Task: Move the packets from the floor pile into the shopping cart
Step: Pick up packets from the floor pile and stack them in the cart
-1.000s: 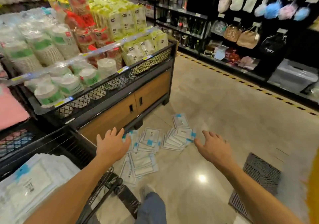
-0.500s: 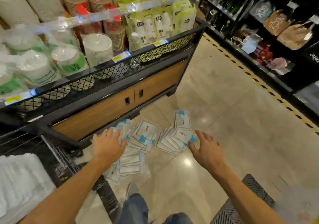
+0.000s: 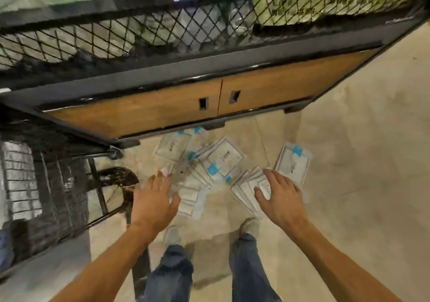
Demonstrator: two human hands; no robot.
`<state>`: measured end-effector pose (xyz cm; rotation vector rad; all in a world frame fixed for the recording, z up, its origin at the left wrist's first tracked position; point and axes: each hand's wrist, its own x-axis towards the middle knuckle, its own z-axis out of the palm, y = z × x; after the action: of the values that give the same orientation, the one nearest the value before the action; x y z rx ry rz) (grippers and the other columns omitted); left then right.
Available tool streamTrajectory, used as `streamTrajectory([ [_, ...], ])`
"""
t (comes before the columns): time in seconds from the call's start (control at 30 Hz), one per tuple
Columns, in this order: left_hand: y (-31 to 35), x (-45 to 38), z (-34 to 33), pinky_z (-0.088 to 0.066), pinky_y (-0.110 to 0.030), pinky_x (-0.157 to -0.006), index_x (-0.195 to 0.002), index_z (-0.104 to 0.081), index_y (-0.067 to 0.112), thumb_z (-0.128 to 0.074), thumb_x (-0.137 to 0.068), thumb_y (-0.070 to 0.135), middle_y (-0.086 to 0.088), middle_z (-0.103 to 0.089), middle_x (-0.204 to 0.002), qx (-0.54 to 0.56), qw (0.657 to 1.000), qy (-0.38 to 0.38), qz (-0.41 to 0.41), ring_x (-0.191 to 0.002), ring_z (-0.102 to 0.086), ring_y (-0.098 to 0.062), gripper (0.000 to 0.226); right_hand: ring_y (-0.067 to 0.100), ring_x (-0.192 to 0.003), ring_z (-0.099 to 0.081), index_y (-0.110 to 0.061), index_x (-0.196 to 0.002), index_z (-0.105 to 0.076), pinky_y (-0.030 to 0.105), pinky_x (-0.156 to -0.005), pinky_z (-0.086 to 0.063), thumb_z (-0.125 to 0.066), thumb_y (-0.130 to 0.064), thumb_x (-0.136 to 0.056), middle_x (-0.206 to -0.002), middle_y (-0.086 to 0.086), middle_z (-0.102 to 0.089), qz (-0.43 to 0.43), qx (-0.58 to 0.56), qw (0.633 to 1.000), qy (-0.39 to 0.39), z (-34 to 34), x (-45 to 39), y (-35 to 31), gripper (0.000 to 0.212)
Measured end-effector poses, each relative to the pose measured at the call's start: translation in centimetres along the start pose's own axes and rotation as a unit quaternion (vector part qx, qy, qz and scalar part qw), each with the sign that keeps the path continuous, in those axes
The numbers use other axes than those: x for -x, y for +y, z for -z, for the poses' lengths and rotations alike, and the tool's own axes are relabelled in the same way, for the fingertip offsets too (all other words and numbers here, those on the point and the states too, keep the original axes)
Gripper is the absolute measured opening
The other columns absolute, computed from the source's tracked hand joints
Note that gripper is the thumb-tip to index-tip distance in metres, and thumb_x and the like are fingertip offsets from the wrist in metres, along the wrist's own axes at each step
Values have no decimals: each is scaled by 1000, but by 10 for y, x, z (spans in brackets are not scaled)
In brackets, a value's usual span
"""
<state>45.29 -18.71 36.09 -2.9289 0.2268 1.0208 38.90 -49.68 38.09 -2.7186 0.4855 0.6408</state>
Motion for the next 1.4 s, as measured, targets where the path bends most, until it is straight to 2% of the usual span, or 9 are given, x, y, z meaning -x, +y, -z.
streamTrajectory([
  [0.2, 26, -105, -126, -3, -50, -125, -163, -3, 33, -26, -104, 56, 3, -2, -171, 38, 998, -23, 34, -157, -5, -19, 67, 39, -128, -59, -17, -148, -52, 53, -106, -48, -43, -58, -90, -146, 14, -59, 56, 13, 998, -15, -107, -129, 35, 72],
  [0.37, 25, -223, -213, -13, -55, -123, -162, -19, 28, -31, -101, 51, -3, -20, -168, 8, 999, 38, -1, -154, -20, -23, 66, 37, -137, -49, -19, -155, -41, 52, -112, -42, -35, -62, -89, -155, 11, -49, 86, 40, 995, -19, -205, -227, 38, 79],
  [0.53, 24, -327, -289, -10, -51, -124, -162, -16, 30, -30, -99, 51, -1, -14, -170, -4, 998, 69, -7, -155, -18, -21, 68, 32, -149, -34, -25, -161, -29, 47, -121, -29, -49, -53, -100, -166, 5, -33, 146, 84, 985, -35, -308, -312, 36, 70],
  [0.8, 24, -434, -351, -24, -48, -117, -157, -32, 23, -33, -91, 49, -7, -34, -161, -4, 988, 136, -66, -143, -35, -27, 71, 39, -141, -46, -16, -155, -43, 57, -115, -38, -56, -48, -81, -157, 13, -47, 286, 87, 953, -54, -417, -410, 41, 82],
  [0.9, 21, -451, -356, -30, -45, -110, -153, -42, 18, -42, -87, 49, -9, -48, -149, 34, 985, 141, -98, -134, -42, -30, 73, 28, -152, -33, -23, -158, -38, 58, -122, -26, -63, -50, -81, -164, 6, -37, 359, 128, 920, -95, -427, -437, 38, 86],
  [1.0, 22, -458, -356, -28, -43, -107, -145, -50, 15, -59, -89, 51, -13, -54, -137, 54, 982, 162, -86, -128, -45, -33, 67, 22, -155, -23, -29, -162, -27, 55, -123, -11, -82, -50, -80, -167, -1, -29, 341, 189, 913, -124, -417, -453, 31, 100],
  [1.2, 30, -460, -346, -32, -43, -105, -132, -59, 15, -81, -79, 46, -11, -57, -130, 118, 979, 162, -36, -126, -46, -32, 65, 28, -127, -47, -26, -145, -43, 50, -113, -24, -79, -76, -65, -135, 3, -54, 265, 239, 932, -65, -409, -451, 37, 101],
  [1.3, 30, -456, -340, -35, -42, -102, -126, -60, 13, -85, -77, 43, -12, -57, -128, 139, 976, 164, -35, -124, -47, -33, 62, 23, -100, -48, -24, -119, -51, 45, -101, -33, -79, -71, -70, -106, 0, -56, 192, 190, 960, -68, -406, -446, 61, 74],
  [1.4, 28, -447, -336, -38, -41, -97, -113, -64, 14, -83, -80, 36, -12, -61, -118, 146, 974, 168, -33, -117, -52, -33, 44, 22, -81, -54, -21, -96, -45, 34, -71, -39, -81, -57, -80, -92, 1, -58, 94, 51, 986, -129, -400, -438, 82, 53],
])
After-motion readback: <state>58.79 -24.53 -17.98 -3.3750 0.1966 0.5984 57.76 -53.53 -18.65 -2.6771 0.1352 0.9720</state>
